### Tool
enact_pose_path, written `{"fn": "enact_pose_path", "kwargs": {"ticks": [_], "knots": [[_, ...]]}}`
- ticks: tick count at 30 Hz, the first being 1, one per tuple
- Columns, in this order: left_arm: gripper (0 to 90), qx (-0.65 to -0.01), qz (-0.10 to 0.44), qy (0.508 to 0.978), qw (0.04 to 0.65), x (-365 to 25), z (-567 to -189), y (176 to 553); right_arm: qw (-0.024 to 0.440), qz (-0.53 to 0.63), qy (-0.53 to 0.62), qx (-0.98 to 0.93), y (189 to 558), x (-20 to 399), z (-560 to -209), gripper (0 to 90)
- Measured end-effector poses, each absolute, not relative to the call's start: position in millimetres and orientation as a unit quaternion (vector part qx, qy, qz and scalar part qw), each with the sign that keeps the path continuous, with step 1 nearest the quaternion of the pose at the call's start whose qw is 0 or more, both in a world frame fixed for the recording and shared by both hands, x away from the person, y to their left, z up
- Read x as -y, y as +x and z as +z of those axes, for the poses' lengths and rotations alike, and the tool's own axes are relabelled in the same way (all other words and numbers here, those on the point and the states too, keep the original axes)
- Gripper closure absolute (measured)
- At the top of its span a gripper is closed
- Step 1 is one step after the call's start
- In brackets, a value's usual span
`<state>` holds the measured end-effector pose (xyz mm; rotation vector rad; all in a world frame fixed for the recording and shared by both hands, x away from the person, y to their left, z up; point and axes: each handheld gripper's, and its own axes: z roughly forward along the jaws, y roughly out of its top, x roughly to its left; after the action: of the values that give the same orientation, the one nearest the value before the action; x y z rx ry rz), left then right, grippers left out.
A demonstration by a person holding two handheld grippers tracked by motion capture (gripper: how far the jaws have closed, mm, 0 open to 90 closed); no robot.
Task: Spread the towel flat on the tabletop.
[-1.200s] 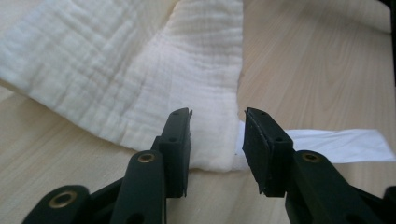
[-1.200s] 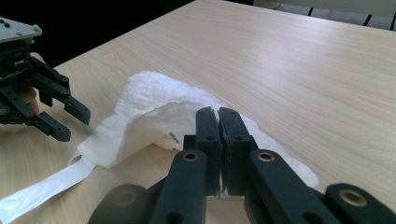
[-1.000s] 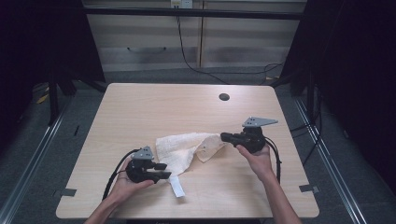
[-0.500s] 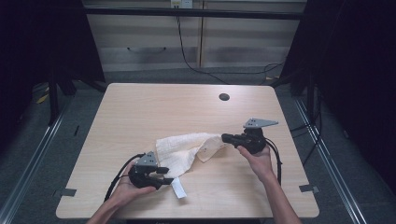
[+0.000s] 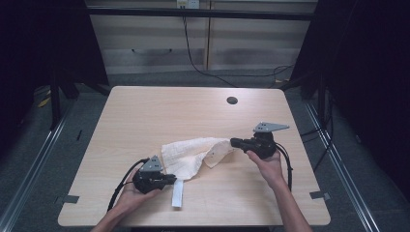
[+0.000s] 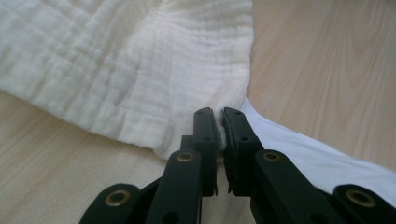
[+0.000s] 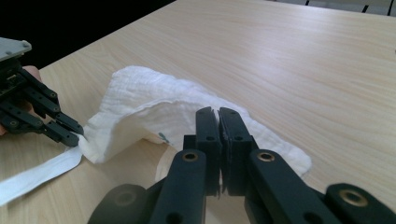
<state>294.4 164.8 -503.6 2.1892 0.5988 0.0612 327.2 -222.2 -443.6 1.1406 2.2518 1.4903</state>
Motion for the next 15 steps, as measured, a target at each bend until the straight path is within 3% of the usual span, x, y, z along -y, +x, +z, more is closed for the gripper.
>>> {"fn": "enact_pose_path", "kwargs": {"ticks": [15], "knots": [[84.4,-0.268,0.055,0.786,0.555,-196,-433,313,0.141,0.536,0.366,-0.748,318,230,-401,87.7]]}}
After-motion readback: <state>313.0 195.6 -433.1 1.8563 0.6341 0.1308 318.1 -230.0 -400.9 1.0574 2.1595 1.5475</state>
